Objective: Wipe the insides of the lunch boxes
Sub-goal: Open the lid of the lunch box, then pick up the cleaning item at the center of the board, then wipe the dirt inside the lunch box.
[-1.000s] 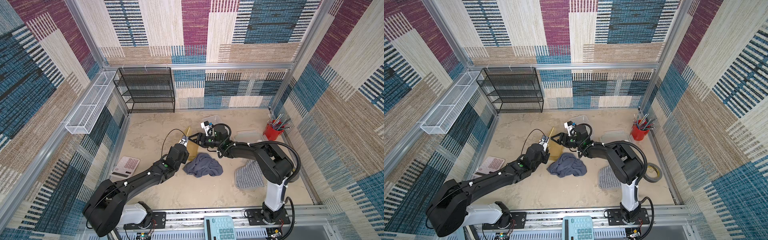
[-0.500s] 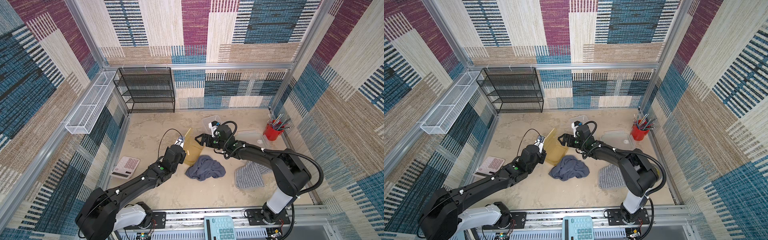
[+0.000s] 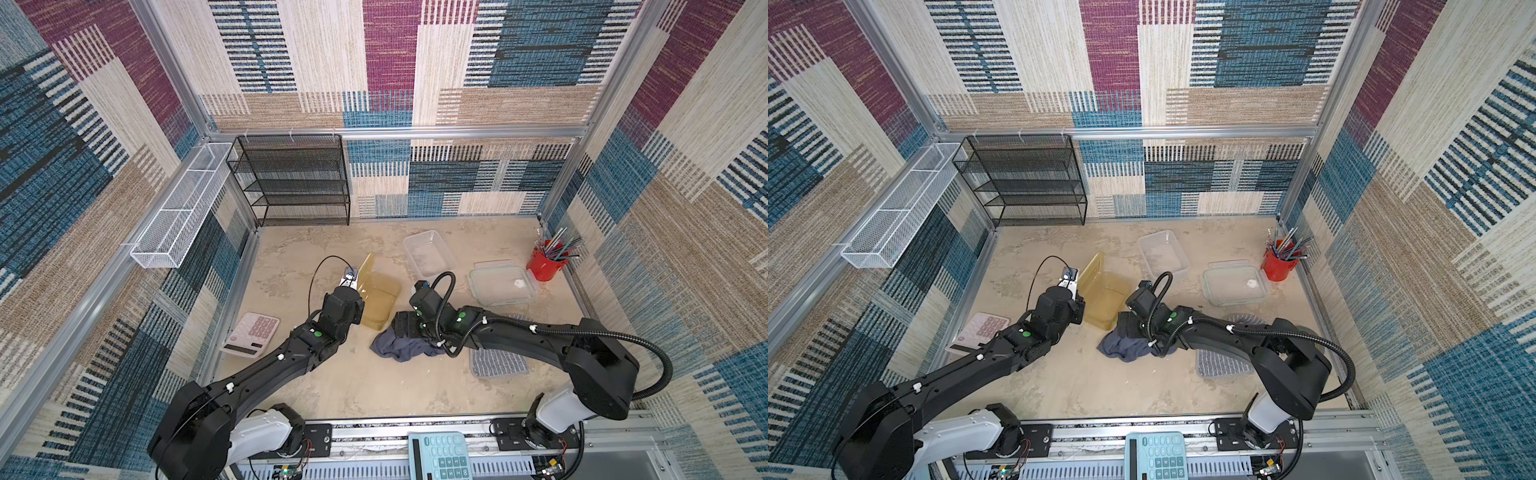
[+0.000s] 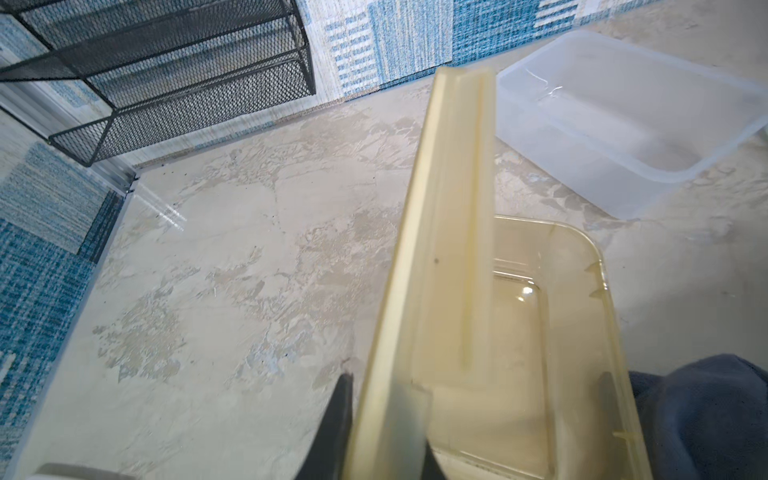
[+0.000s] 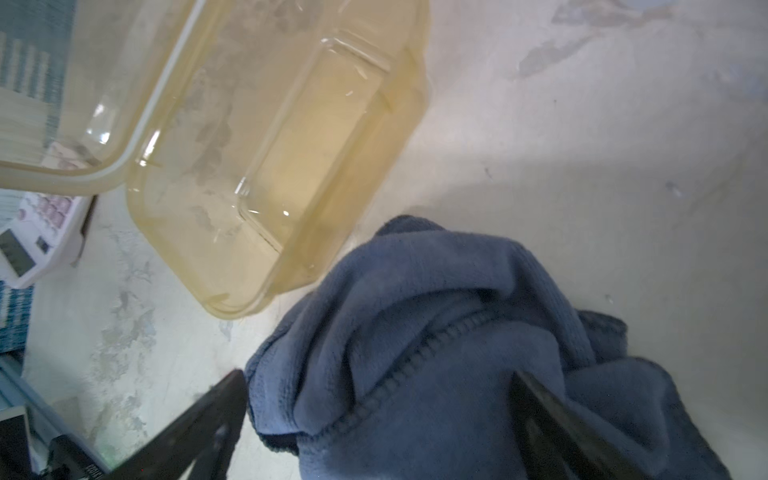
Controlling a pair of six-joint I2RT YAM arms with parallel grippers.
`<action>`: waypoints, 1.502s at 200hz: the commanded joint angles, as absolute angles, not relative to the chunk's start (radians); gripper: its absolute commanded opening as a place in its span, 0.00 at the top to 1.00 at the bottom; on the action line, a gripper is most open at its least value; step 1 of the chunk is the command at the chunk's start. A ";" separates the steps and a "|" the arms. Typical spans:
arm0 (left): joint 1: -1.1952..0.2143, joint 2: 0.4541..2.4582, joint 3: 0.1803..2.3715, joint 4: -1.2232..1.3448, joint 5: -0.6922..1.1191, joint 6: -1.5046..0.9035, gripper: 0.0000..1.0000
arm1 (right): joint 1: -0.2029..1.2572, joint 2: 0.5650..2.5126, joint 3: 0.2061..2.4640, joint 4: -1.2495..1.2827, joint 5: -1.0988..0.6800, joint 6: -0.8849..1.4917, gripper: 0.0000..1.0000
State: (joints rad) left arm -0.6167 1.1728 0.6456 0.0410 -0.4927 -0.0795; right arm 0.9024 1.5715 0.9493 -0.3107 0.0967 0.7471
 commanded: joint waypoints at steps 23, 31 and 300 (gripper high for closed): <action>-0.609 1.136 0.650 0.040 -0.479 -0.109 0.87 | 0.954 1.691 0.994 -0.417 0.170 0.799 0.00; -0.608 1.127 0.649 0.038 -0.474 -0.108 0.87 | 0.958 1.719 1.000 -0.423 0.184 0.795 0.00; -0.599 1.083 0.578 0.159 -0.144 -0.074 0.90 | 0.953 1.529 1.165 -0.302 0.307 0.107 1.00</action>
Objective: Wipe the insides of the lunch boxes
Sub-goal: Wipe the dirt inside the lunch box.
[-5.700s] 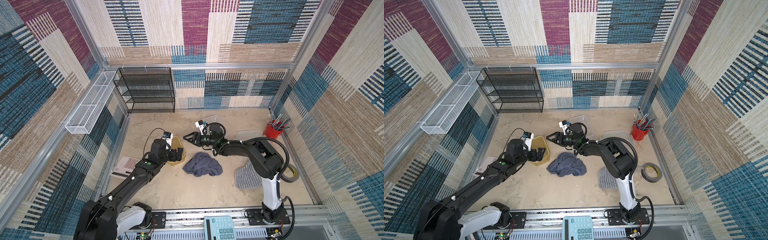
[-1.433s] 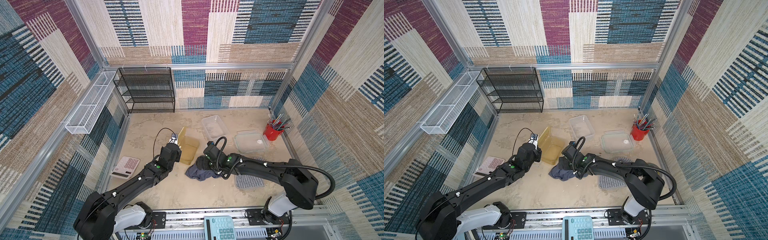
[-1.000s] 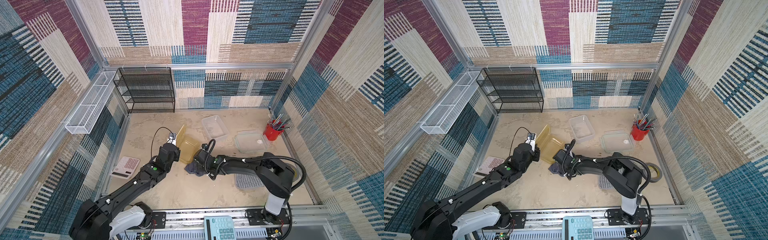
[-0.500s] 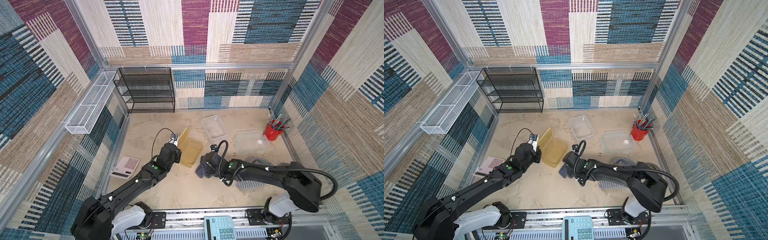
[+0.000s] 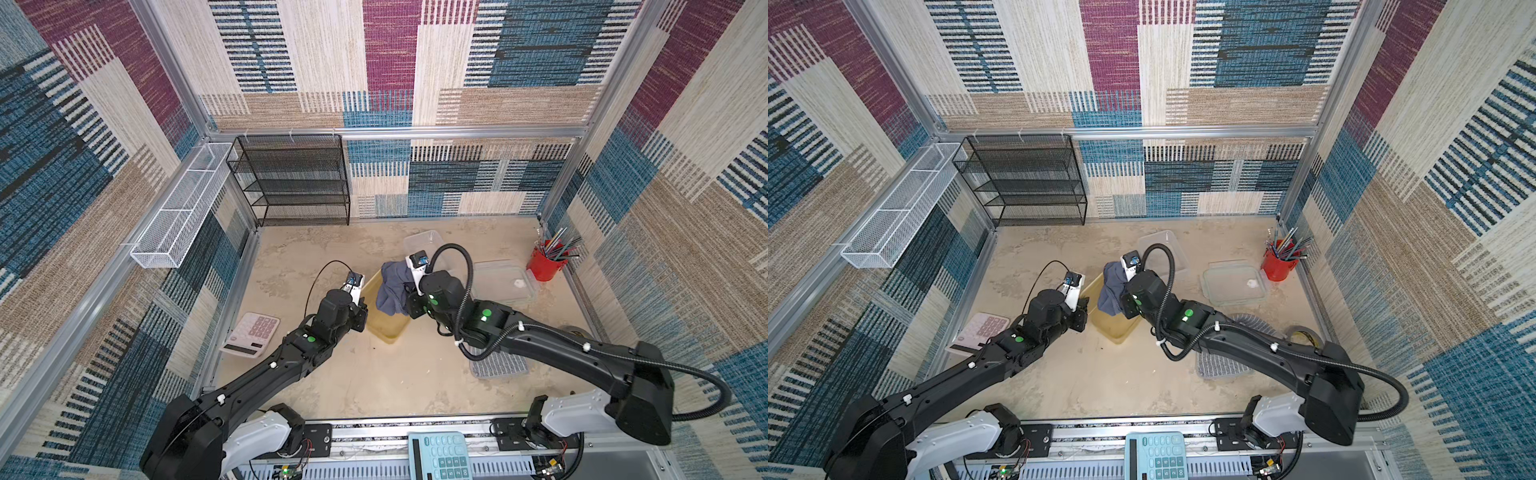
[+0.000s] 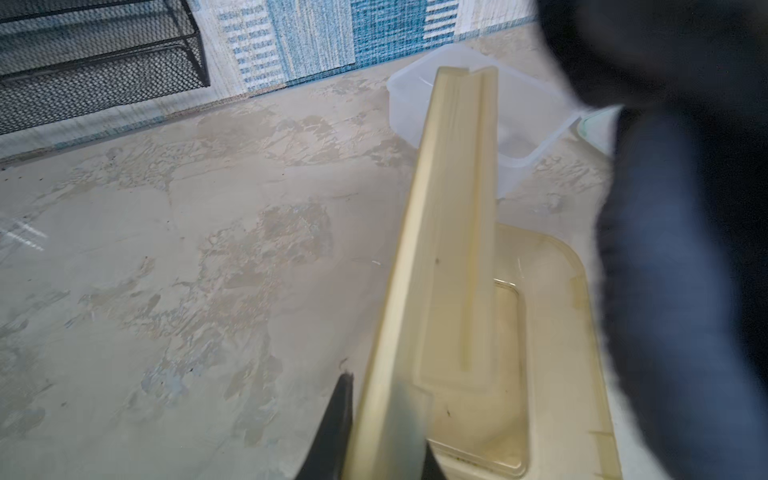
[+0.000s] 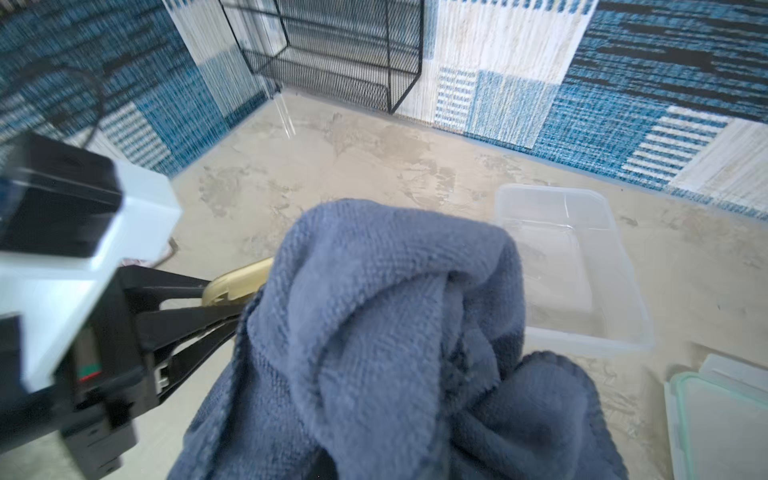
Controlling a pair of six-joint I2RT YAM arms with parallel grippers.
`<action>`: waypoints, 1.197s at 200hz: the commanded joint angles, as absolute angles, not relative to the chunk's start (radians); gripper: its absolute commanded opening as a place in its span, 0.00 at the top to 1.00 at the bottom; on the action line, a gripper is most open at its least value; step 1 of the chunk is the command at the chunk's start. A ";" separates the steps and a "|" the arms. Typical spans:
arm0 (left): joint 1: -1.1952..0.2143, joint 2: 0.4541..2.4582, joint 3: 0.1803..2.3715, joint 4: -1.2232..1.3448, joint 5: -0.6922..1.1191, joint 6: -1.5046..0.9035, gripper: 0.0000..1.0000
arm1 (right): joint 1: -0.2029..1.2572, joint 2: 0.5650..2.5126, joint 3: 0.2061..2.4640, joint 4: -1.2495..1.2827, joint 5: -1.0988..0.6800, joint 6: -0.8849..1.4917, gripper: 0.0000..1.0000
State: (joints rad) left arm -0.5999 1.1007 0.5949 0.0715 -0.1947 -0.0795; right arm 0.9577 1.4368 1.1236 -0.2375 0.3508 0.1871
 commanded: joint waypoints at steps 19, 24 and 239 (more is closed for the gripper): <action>-0.599 1.078 0.562 0.179 -0.138 -0.074 0.90 | 0.932 1.569 1.161 -0.304 0.257 0.105 1.00; -0.599 1.077 0.560 0.181 -0.141 -0.075 0.90 | 0.925 1.570 1.156 -0.304 0.250 0.108 1.00; -0.599 1.226 0.593 0.296 -0.168 -0.173 0.93 | 0.854 1.889 1.229 -0.487 -0.243 0.129 0.95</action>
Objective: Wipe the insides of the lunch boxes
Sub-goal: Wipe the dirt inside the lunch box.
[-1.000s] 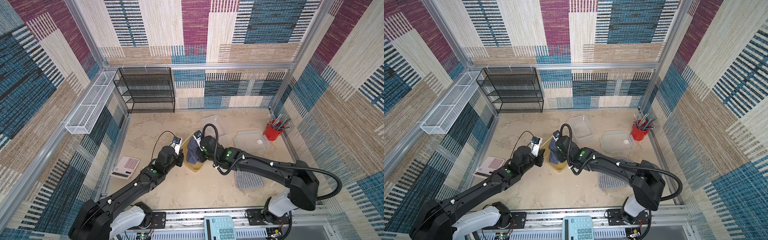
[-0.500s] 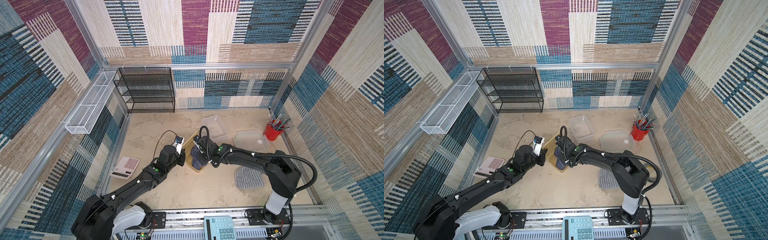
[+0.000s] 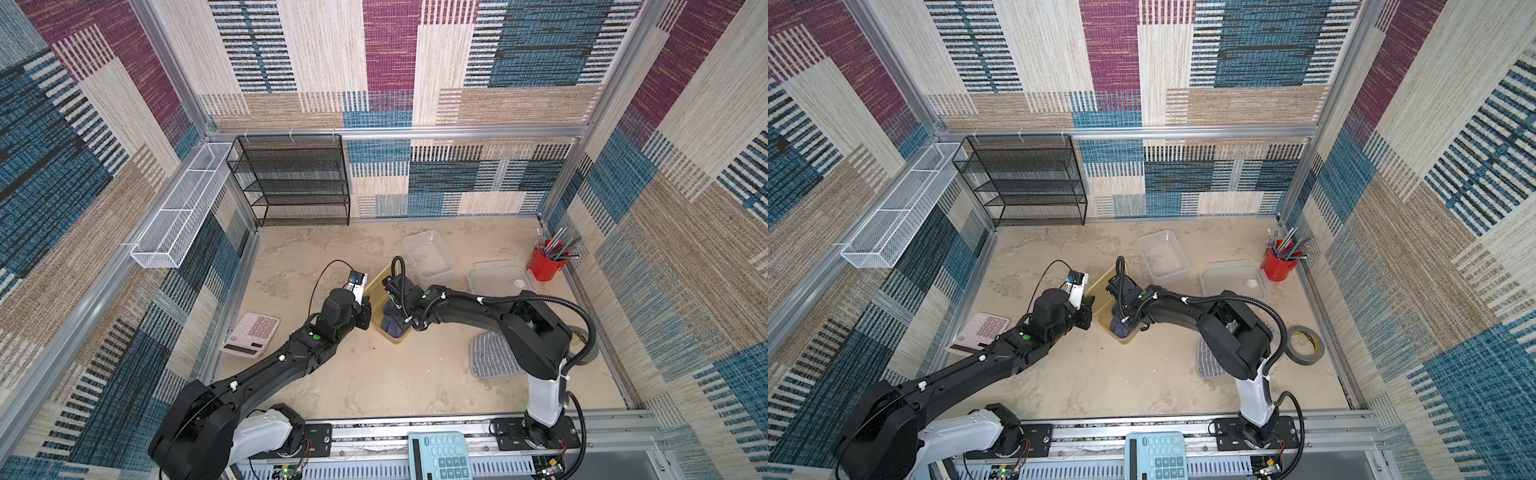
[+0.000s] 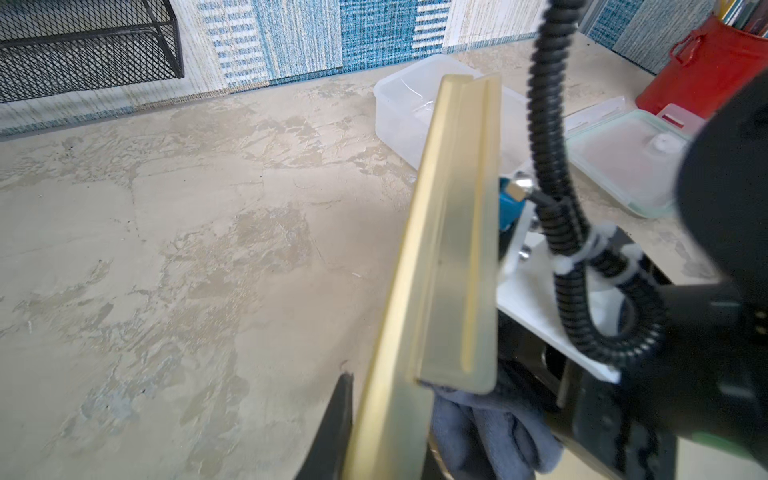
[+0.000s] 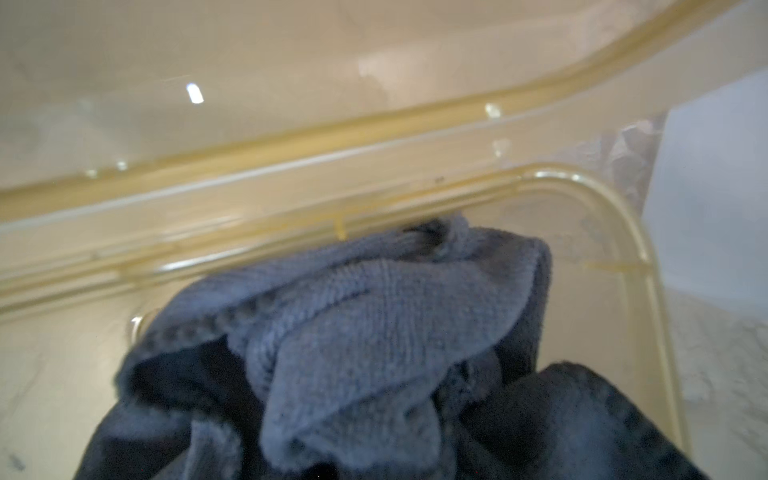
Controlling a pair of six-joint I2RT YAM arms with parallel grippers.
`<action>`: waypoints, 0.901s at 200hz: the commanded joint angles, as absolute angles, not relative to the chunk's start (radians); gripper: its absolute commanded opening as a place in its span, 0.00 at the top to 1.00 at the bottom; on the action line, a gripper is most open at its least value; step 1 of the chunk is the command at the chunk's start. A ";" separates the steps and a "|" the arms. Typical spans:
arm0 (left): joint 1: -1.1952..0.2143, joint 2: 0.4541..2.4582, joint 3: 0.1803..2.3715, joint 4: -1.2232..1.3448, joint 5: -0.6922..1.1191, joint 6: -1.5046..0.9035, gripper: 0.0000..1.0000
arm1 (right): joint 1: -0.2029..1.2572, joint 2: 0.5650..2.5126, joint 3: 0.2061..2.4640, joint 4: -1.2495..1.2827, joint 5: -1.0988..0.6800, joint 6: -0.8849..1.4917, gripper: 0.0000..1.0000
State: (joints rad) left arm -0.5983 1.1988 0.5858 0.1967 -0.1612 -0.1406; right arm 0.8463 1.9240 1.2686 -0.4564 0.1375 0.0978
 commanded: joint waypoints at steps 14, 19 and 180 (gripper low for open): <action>-0.600 1.244 0.596 0.313 -0.160 -0.182 0.93 | 0.853 1.865 1.217 -0.436 -0.395 0.149 0.95; -0.600 1.248 0.597 0.319 -0.156 -0.184 0.93 | 0.854 1.863 1.214 -0.419 -0.444 0.158 0.95; -0.598 1.170 0.585 0.128 -0.130 -0.128 0.94 | 0.799 1.972 1.296 -0.737 0.167 0.144 0.93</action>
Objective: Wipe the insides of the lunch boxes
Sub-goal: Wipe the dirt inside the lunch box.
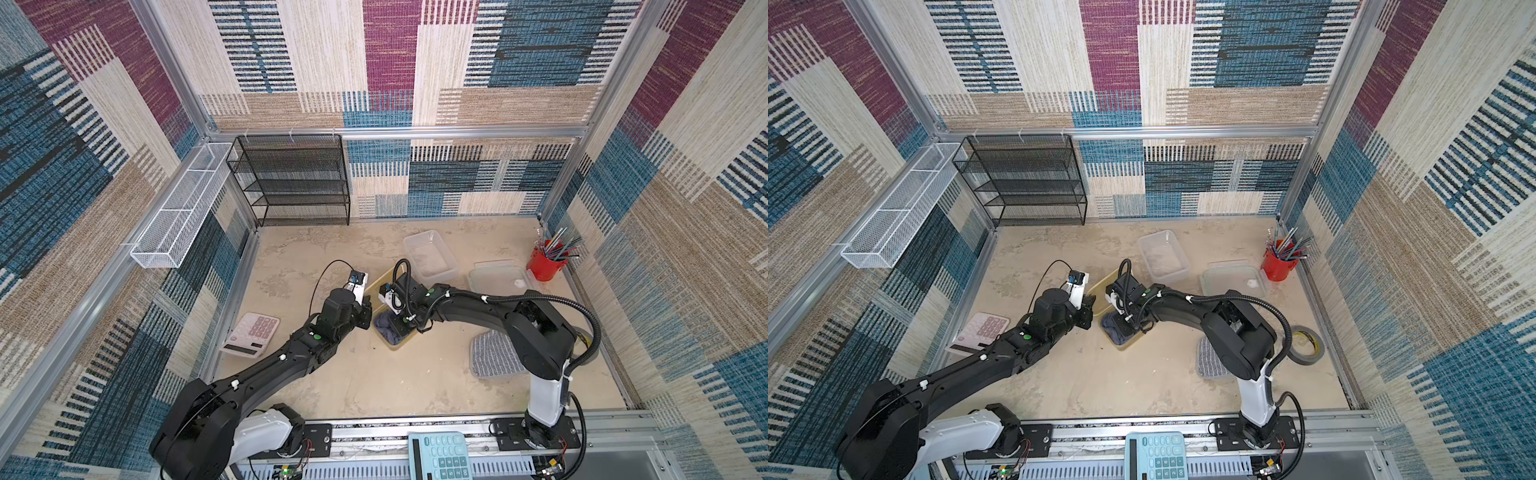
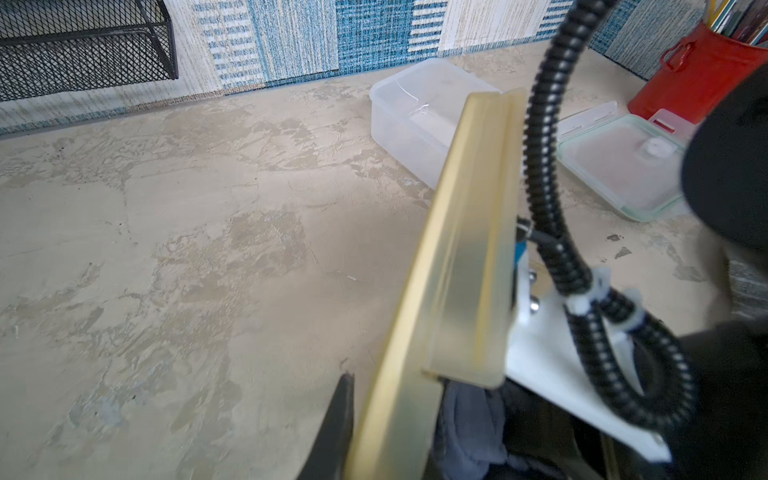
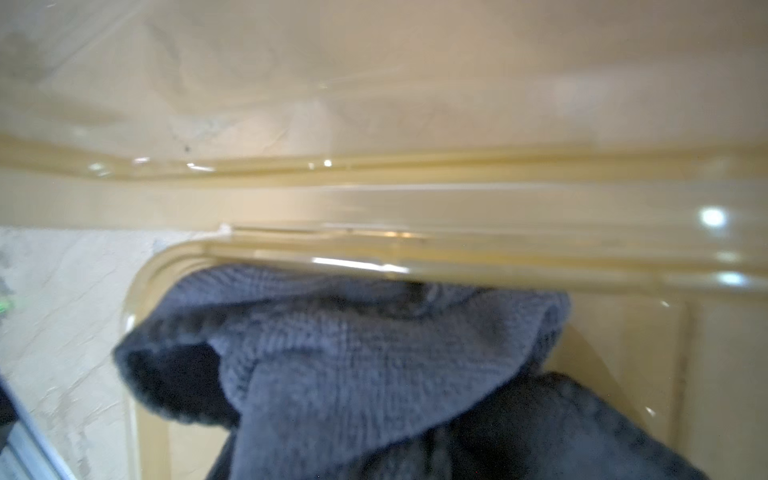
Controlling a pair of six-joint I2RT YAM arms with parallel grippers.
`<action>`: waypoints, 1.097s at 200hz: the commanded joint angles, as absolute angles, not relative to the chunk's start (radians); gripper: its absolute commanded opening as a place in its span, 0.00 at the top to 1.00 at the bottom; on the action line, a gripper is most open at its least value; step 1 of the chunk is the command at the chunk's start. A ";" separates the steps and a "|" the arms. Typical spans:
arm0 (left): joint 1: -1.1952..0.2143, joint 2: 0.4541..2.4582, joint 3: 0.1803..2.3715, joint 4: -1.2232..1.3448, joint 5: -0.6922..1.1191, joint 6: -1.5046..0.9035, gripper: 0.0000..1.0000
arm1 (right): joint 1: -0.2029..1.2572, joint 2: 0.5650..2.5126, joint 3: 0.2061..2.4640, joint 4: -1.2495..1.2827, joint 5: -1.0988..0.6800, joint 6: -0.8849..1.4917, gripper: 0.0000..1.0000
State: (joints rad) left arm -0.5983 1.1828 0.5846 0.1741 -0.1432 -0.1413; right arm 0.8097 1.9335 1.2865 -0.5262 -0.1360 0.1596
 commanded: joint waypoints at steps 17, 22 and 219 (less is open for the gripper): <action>-0.597 1.177 0.594 0.090 -0.122 -0.129 0.94 | 0.799 1.986 1.320 -0.760 0.232 0.149 0.93; -0.597 1.179 0.598 0.080 -0.118 -0.130 0.94 | 0.799 1.989 1.324 -0.761 0.252 0.153 0.93; -0.598 1.272 0.575 0.178 0.075 -0.254 0.95 | 0.784 1.980 1.276 -0.042 -0.364 0.325 0.84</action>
